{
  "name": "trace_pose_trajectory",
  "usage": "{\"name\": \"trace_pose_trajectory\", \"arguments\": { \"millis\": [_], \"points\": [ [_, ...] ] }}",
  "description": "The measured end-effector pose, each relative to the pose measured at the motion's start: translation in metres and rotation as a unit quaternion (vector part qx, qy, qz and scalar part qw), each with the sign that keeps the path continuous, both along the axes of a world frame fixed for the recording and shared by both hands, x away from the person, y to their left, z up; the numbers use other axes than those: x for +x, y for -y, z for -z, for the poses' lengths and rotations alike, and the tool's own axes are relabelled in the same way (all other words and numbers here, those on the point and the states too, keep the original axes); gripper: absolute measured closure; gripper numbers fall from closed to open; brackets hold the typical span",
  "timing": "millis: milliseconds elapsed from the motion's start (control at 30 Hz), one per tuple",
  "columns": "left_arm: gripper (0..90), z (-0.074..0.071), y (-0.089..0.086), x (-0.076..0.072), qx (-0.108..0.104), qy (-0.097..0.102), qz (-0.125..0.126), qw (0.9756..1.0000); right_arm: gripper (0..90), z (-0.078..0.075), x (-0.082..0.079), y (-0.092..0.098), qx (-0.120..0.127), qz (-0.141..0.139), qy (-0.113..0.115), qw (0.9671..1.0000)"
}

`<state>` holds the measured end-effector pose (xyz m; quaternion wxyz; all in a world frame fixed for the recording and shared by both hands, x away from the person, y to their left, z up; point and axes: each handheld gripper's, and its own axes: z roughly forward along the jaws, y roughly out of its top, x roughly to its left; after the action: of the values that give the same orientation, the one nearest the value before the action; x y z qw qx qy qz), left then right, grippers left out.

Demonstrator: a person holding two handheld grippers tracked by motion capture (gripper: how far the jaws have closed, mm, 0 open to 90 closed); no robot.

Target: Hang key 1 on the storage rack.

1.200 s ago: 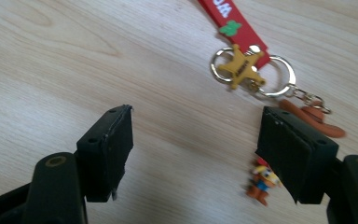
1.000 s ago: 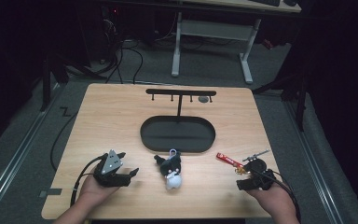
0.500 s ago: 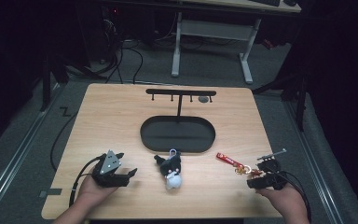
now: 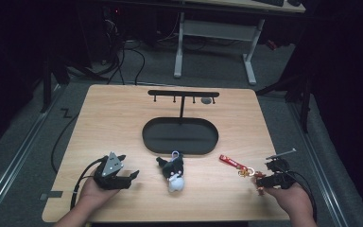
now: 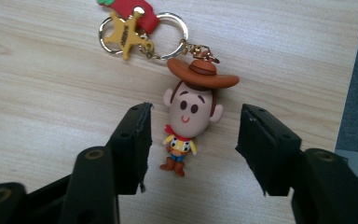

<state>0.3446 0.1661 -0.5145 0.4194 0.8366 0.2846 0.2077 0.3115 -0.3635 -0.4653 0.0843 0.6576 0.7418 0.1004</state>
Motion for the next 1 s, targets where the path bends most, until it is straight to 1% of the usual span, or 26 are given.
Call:
{"name": "trace_pose_trajectory", "arguments": {
  "millis": [67,133,200,300,367,433,500,567,700,867,900,967,1000],
  "points": [
    [23.4,0.0,0.0,0.0,0.0,0.001,0.002,1.0,47.4,0.004,0.0,0.002,0.009,0.01,-0.003,0.9999],
    [23.5,0.0,0.0,0.0,0.0,0.0,0.003,1.0,47.6,0.008,0.001,0.003,0.007,0.018,-0.008,0.9998],
    [23.5,0.0,0.0,0.0,0.0,0.0,0.002,1.0,47.3,0.011,0.002,0.004,0.005,0.028,-0.006,0.9996],
    [23.6,-0.001,-0.002,0.0,-0.005,0.003,-0.001,1.0,47.3,0.014,0.005,0.005,0.007,0.033,-0.008,0.9994],
    [23.6,-0.001,-0.003,0.0,-0.006,0.003,-0.004,1.0,47.7,0.015,0.007,0.005,0.01,0.034,-0.008,0.9993],
    [23.6,-0.001,-0.004,0.001,-0.006,0.003,-0.005,1.0,50.8,0.015,0.008,0.003,0.008,0.033,-0.012,0.9993],
    [23.7,-0.001,-0.004,0.001,-0.005,0.002,-0.004,1.0,52.1,0.016,0.01,0.003,0.008,0.034,-0.014,0.9993],
    [23.7,-0.001,-0.003,0.0,-0.002,0.002,-0.002,1.0,53.1,0.019,0.012,0.003,0.015,0.036,-0.015,0.9991],
    [23.7,-0.001,-0.002,0.0,-0.002,0.004,0.0,1.0,55.1,0.023,0.013,0.001,0.014,0.034,-0.019,0.9991],
    [23.8,-0.001,-0.002,0.0,-0.001,0.003,-0.001,1.0,61.3,0.023,0.016,-0.004,0.008,0.024,-0.019,0.9995],
    [23.8,-0.001,-0.002,0.0,-0.002,0.003,-0.001,1.0,62.8,0.023,0.017,-0.005,0.005,0.022,-0.022,0.9995],
    [23.8,-0.001,-0.003,0.0,-0.002,0.002,-0.001,1.0,65.9,0.023,0.019,-0.008,-0.001,0.016,-0.021,0.9997],
    [23.8,-0.001,-0.003,0.0,-0.002,0.001,-0.001,1.0,66.0,0.023,0.019,-0.009,-0.003,0.016,-0.02,0.9997]
  ]
}}
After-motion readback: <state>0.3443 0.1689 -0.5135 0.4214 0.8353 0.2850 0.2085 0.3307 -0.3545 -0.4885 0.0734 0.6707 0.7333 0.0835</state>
